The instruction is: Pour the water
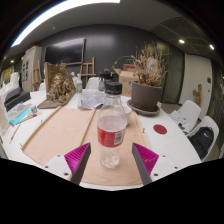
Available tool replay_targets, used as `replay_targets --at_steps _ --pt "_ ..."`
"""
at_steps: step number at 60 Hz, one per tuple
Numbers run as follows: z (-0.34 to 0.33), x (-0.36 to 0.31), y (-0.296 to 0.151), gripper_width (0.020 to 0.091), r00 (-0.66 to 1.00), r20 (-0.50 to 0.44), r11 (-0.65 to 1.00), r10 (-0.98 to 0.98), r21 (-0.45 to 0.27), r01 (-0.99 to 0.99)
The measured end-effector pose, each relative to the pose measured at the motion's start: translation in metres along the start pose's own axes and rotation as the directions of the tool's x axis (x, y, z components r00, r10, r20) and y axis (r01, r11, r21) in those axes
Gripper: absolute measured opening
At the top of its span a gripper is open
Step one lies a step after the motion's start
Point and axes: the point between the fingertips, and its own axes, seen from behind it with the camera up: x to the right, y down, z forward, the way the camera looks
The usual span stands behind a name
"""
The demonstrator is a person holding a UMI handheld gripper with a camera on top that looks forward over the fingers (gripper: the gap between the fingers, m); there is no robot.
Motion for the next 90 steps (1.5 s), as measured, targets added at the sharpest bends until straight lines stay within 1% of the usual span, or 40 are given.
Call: replay_targets --at_steps 4,6,9,12,13,15,17,25,26,28,33,39,44,47,49,52,56,58,62,65,67,71,77,80,83,86,90 --pt "0.022 -0.005 -0.005 0.0785 1.000 -0.015 1.000 0.016 0.023 -0.016" --pt "0.032 -0.006 -0.004 0.0736 0.999 -0.025 0.999 0.026 0.025 -0.025" --pt "0.045 -0.005 -0.004 0.0641 0.998 -0.043 0.999 0.045 0.030 -0.044" --pt "0.054 -0.002 -0.004 0.0507 0.996 -0.066 0.997 0.062 0.043 -0.059" --pt "0.056 -0.001 -0.004 0.0489 0.995 -0.072 0.997 0.065 0.047 -0.062" --pt "0.058 -0.001 -0.007 0.0474 0.995 -0.073 0.996 0.070 0.062 -0.066" --pt "0.060 -0.002 -0.008 0.0437 0.995 -0.067 0.995 0.076 0.067 -0.071" --pt "0.062 0.001 -0.011 0.0280 0.992 -0.089 0.994 0.088 0.065 -0.083" --pt "0.061 0.001 -0.012 0.0279 0.992 -0.093 0.995 0.087 0.066 -0.081" --pt "0.060 -0.001 -0.016 0.0253 0.992 -0.097 0.995 0.081 0.066 -0.074" --pt "0.060 -0.008 -0.032 0.0252 0.993 -0.093 0.995 0.071 0.073 -0.065" --pt "0.061 -0.030 -0.070 0.0254 0.994 -0.058 0.991 0.094 0.105 -0.088" --pt "0.067 -0.054 -0.110 0.0253 0.985 0.018 0.975 0.172 0.143 -0.172" --pt "0.070 -0.070 -0.138 0.0253 0.966 0.076 0.954 0.246 0.157 -0.255" --pt "0.076 -0.075 -0.154 0.0251 0.943 0.129 0.931 0.308 0.165 -0.327" --pt "0.083 -0.085 -0.179 0.0252 0.888 0.203 0.882 0.411 0.157 -0.444" --pt "0.091 -0.103 -0.211 0.0250 0.775 0.299 0.785 0.557 0.114 -0.609" --pt "0.100 -0.105 -0.222 0.0250 0.695 0.346 0.719 0.631 0.077 -0.691" --pt "0.115 -0.108 -0.242 0.0250 0.495 0.413 0.555 0.764 -0.030 -0.832" --pt "0.123 -0.112 -0.252 0.0248 0.333 0.434 0.417 0.837 -0.114 -0.902" --pt "0.131 -0.112 -0.256 0.0248 0.228 0.431 0.327 0.873 -0.171 -0.929" --pt "0.150 -0.111 -0.259 0.0249 0.043 0.416 0.166 0.908 -0.263 -0.950" --pt "0.160 -0.111 -0.260 0.0251 -0.206 0.350 -0.056 0.914 -0.393 -0.918" --pt "0.172 -0.114 -0.260 0.0250 -0.311 0.321 -0.152 0.894 -0.436 -0.887" --pt "0.178 -0.110 -0.257 0.0252 -0.395 0.288 -0.237 0.872 -0.459 -0.856" --pt "0.182 -0.108 -0.257 0.0251 -0.450 0.263 -0.288 0.854 -0.481 -0.828" --pt "0.191 -0.107 -0.250 0.0251 -0.493 0.235 -0.336 0.838 -0.489 -0.805"
